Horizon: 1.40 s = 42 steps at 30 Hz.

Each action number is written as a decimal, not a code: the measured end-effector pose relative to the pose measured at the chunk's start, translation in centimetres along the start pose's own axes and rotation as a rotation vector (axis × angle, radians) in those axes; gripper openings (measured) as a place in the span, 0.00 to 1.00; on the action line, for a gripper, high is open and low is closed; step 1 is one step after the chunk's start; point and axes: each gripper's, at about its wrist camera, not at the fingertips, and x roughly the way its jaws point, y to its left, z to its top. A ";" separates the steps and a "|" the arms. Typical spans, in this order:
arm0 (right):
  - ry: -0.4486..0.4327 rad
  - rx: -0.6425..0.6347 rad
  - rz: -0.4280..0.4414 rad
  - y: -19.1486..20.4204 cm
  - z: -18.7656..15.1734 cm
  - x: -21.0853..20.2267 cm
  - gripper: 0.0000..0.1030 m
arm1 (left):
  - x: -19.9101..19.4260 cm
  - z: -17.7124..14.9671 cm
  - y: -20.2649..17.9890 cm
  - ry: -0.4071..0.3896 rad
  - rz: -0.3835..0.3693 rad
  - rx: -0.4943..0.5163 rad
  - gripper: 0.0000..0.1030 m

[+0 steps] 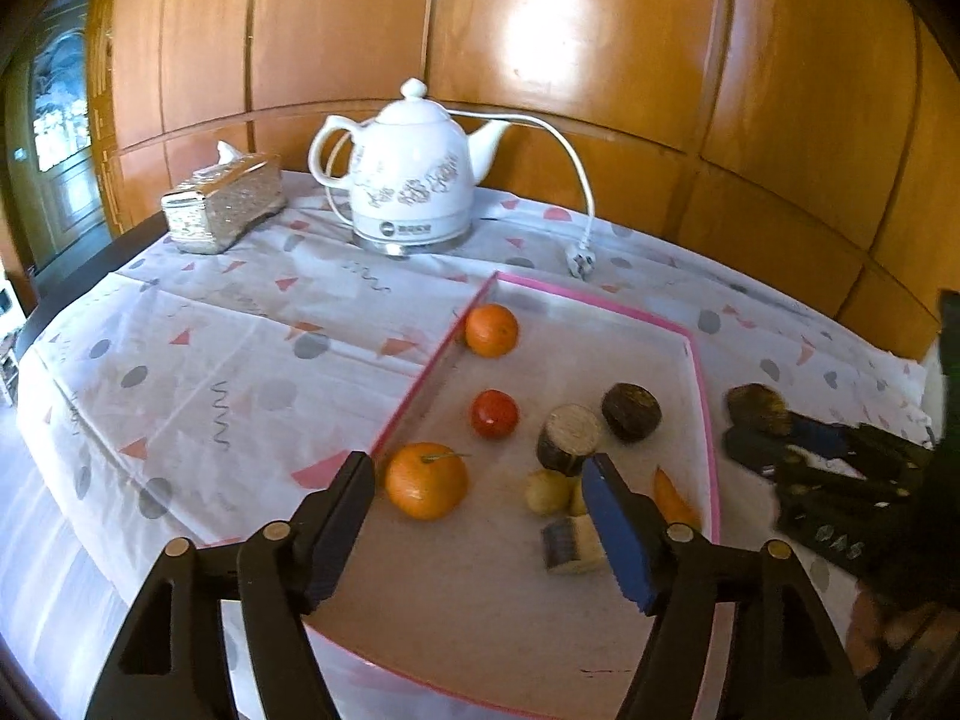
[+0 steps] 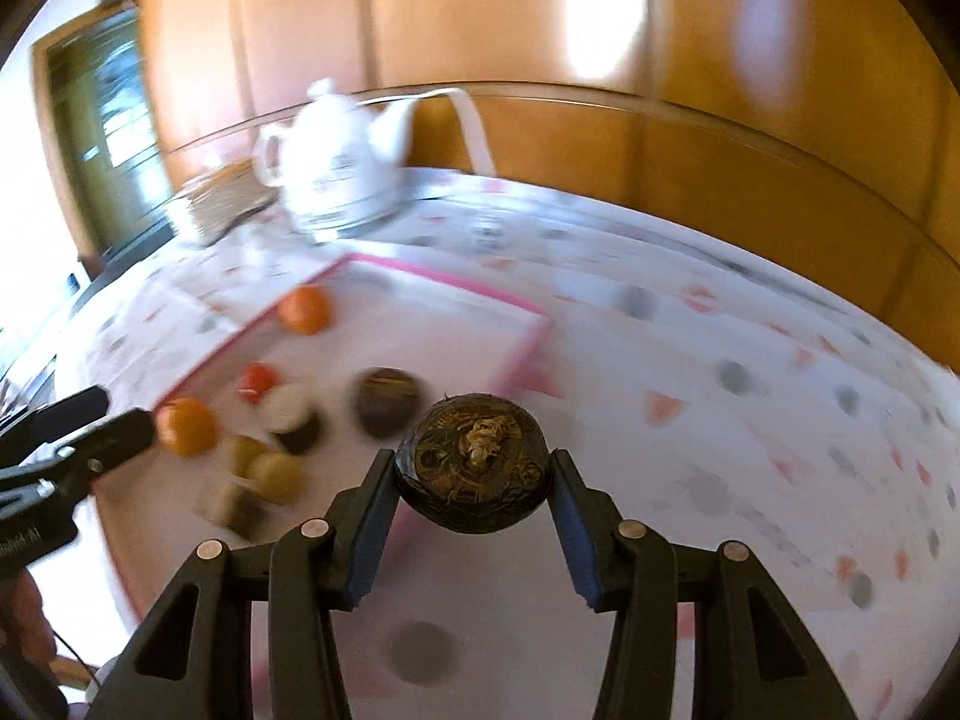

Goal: Organize fruits

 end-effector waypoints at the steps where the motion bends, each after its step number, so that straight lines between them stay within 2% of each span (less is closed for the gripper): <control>1: 0.007 -0.011 0.022 0.9 0.4 0.5 0.49 | -0.1 0.0 0.2 -0.003 0.004 -0.004 0.74; 5: 0.036 -0.060 0.055 3.4 1.2 2.1 0.49 | -0.5 0.1 1.0 -0.012 0.018 -0.023 0.78; 10: 0.077 -0.058 0.083 5.4 1.2 3.5 0.50 | -1.0 0.0 1.6 -0.018 0.027 -0.040 0.85; 11: 0.074 -0.054 0.085 5.6 1.1 3.4 0.51 | -1.1 0.0 1.6 -0.019 0.029 -0.042 0.87; 14: 0.041 -0.049 0.084 5.8 0.9 2.5 0.64 | -1.4 0.0 1.7 -0.026 0.032 -0.053 0.92; 18: -0.003 -0.030 0.066 5.6 0.3 0.8 0.64 | -1.9 0.1 1.5 -0.041 0.044 -0.051 0.99; 23: -0.050 0.003 -0.020 5.0 -1.0 -1.2 0.64 | -2.5 0.1 0.8 -0.057 0.050 -0.035 1.00; 29: -0.097 0.064 -0.081 4.3 -2.2 -3.0 0.64 | -3.3 0.0 -0.2 -0.072 0.039 -0.012 1.00; 42: -0.129 0.056 -0.082 4.8 -2.9 -4.2 0.64 | -4.7 -0.2 -1.4 -0.106 0.032 0.010 1.00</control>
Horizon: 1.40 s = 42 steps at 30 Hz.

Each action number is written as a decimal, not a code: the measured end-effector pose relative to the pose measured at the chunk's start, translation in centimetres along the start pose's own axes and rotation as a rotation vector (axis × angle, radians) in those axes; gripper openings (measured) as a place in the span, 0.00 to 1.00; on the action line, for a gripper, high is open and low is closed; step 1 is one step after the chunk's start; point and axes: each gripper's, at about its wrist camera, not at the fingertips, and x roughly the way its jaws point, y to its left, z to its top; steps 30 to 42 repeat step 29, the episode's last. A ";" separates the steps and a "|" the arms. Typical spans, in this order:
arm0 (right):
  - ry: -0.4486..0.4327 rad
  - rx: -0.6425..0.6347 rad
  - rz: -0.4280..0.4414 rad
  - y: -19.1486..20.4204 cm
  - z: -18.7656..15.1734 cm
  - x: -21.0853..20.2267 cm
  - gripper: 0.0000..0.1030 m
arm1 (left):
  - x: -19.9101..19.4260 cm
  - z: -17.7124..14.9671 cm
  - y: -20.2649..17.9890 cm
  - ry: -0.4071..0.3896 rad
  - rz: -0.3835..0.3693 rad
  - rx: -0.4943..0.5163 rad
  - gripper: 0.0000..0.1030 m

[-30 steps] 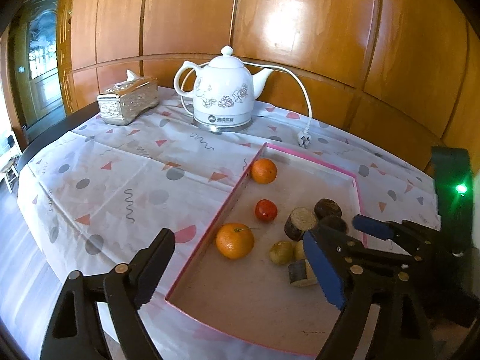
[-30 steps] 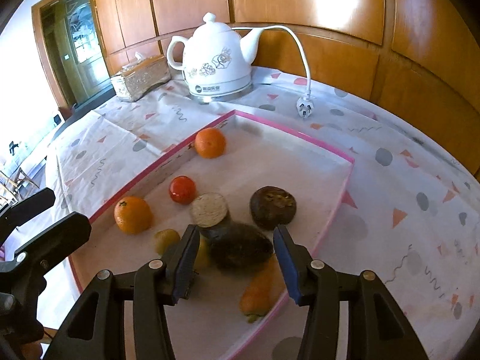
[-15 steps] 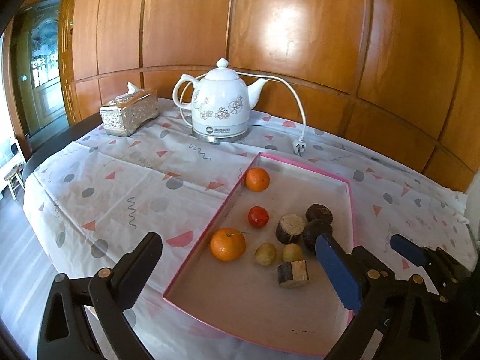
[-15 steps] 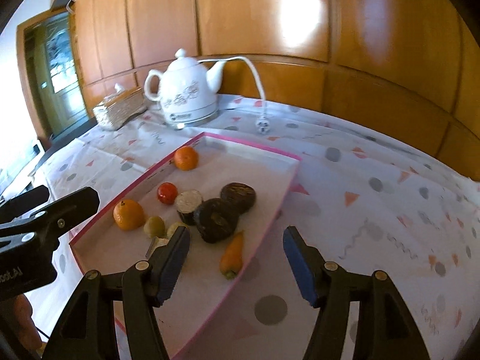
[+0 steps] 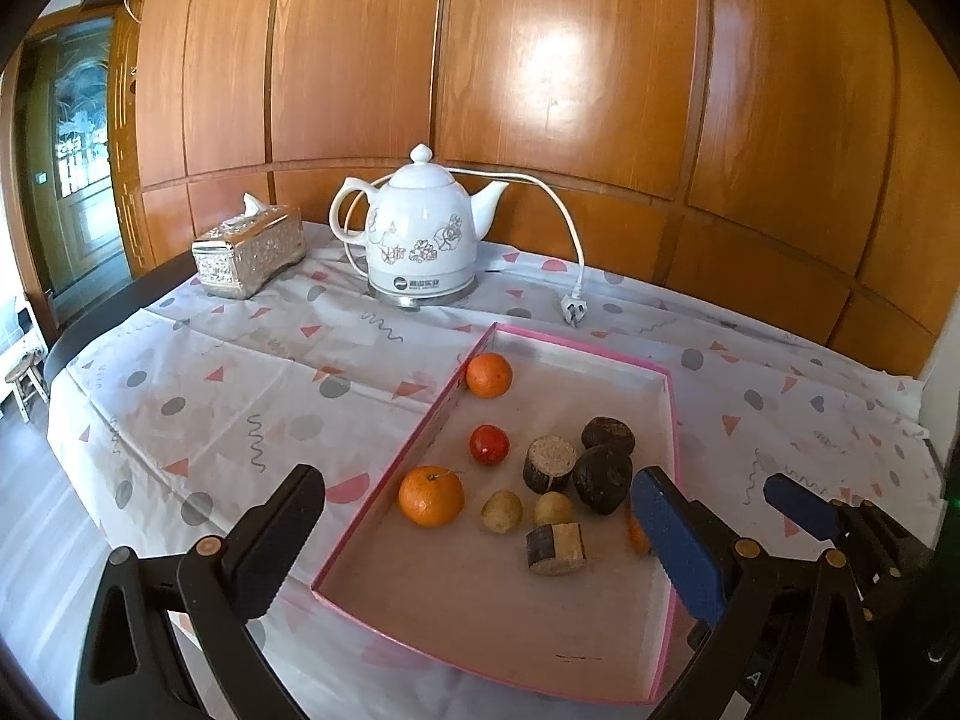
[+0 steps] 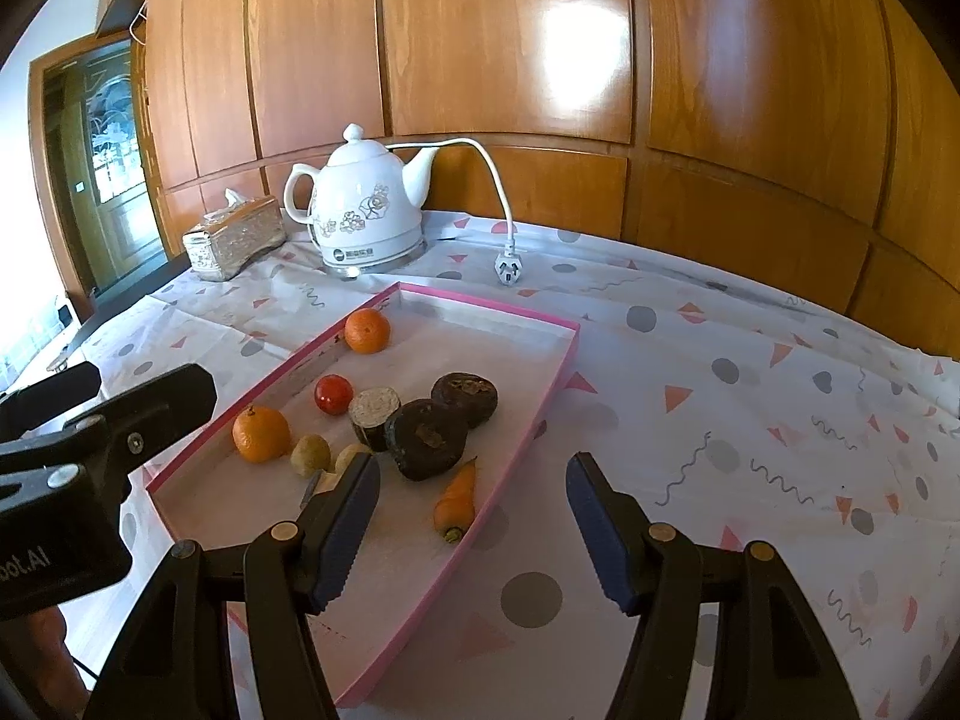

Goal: Organize fruits

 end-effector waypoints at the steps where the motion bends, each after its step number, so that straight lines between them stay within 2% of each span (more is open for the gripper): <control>1: -0.002 0.000 0.001 0.0 0.0 0.0 0.64 | 0.0 0.0 0.0 -0.002 0.003 -0.002 1.00; 8: -0.007 0.000 0.005 0.2 0.0 -0.1 0.64 | -0.4 0.0 0.1 -0.022 0.025 -0.001 1.00; 42: -0.014 -0.019 0.000 0.4 -0.4 -0.3 0.64 | -0.8 -0.1 -0.1 -0.030 0.010 0.002 0.99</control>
